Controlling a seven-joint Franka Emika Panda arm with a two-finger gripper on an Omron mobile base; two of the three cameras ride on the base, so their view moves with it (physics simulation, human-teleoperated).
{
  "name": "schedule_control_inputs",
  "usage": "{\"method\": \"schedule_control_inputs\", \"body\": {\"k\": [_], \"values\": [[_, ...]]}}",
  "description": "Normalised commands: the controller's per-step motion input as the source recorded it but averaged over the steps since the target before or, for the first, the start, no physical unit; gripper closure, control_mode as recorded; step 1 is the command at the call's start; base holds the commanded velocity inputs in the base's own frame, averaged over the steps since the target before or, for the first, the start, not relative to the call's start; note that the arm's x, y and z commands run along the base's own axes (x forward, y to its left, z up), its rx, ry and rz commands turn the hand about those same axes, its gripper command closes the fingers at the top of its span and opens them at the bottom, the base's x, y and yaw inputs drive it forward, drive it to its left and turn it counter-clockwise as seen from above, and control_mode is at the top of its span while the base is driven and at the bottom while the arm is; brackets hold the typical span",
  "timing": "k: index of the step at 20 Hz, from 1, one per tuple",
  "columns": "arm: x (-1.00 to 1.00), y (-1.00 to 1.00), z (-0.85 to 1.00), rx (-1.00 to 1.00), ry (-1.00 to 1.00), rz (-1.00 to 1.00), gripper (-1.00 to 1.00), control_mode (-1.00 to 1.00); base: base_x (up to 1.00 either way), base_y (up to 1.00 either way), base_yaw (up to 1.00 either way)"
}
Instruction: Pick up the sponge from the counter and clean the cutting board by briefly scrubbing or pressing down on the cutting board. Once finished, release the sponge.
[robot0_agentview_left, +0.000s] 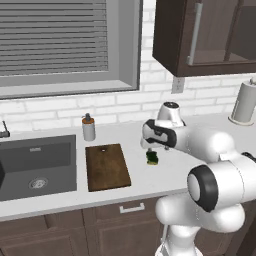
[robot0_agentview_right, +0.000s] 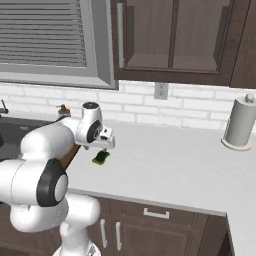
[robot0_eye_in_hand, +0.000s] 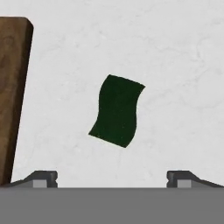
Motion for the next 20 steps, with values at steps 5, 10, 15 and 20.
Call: {"method": "schedule_control_inputs", "body": {"k": [5,10,15,20], "values": [[0.44,0.0,-0.48,0.0,0.04,0.0,-1.0,-1.0,0.0,0.0,0.0],[0.27,0.0,-0.25,0.0,0.01,0.0,-1.0,-1.0,0.0,0.0,0.0],[0.11,0.0,-0.13,0.0,0.02,0.0,-1.0,-1.0,0.0,0.0,0.0],[0.0,0.0,-0.14,0.0,0.03,0.0,-1.0,-1.0,0.0,0.0,0.0]]}}
